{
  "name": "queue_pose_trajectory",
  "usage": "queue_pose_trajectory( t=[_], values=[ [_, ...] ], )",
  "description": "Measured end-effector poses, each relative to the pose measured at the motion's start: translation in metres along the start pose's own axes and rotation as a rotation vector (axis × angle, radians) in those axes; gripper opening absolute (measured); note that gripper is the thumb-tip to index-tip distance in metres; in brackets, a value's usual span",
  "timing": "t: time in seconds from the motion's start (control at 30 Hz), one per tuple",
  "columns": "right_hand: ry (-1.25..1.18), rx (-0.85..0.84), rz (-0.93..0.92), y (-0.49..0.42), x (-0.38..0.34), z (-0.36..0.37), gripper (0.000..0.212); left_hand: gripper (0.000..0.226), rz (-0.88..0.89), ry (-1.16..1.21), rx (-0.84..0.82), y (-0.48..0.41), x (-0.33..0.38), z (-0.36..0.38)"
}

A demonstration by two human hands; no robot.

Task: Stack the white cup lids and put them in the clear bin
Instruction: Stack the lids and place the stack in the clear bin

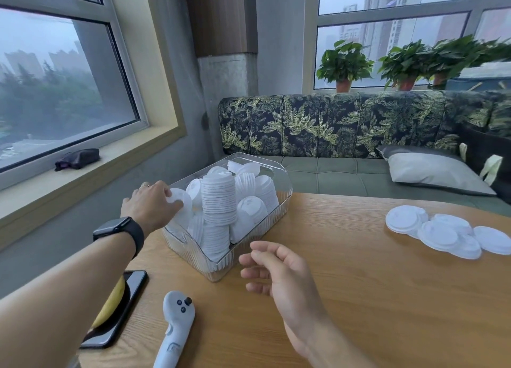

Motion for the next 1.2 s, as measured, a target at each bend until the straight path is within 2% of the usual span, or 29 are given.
queue_pose_trajectory(
  t=[0.17,0.27,0.33,0.4,0.53,0.67,0.77,1.0,1.2],
  values=[
    [0.001,0.036,0.001,-0.001,0.003,-0.012,0.014,0.021,-0.049,0.444,0.371,0.023,0.030,-0.030],
    [0.009,0.076,-0.003,-0.002,0.005,-0.026,0.015,0.012,0.055,0.673,0.526,0.059,0.067,-0.051],
    [0.022,0.122,-0.007,-0.004,0.007,-0.041,0.014,0.017,0.219,0.715,0.458,0.091,0.098,-0.053],
    [0.032,0.175,-0.007,-0.007,0.011,-0.057,0.013,0.030,0.361,0.690,0.312,0.126,0.127,-0.046],
    [0.060,0.312,-0.056,-0.009,0.013,-0.110,0.012,0.047,0.529,0.639,0.098,0.196,0.185,-0.009],
    [0.246,0.429,-0.181,-0.007,0.010,-0.175,0.009,0.053,0.545,0.688,-0.028,0.255,0.239,0.027],
    [0.341,0.513,-0.245,-0.006,0.008,-0.224,0.005,0.049,0.540,0.728,-0.090,0.284,0.275,0.050],
    [0.526,0.664,-0.307,-0.012,0.003,-0.321,0.014,0.004,0.487,0.796,-0.176,0.312,0.336,0.099],
    [0.519,0.741,-0.402,-0.037,-0.002,-0.357,0.018,0.024,0.487,0.800,-0.166,0.292,0.376,0.130]
  ],
)
Point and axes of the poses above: each hand's wrist, its own y-axis away from the middle knuckle, its own z-axis out of the palm, x = y × z, the point moved 4 cm from there along -y, towards the middle knuckle, and after that the axes turned 12 degrees about x, right-handed, at the moved point
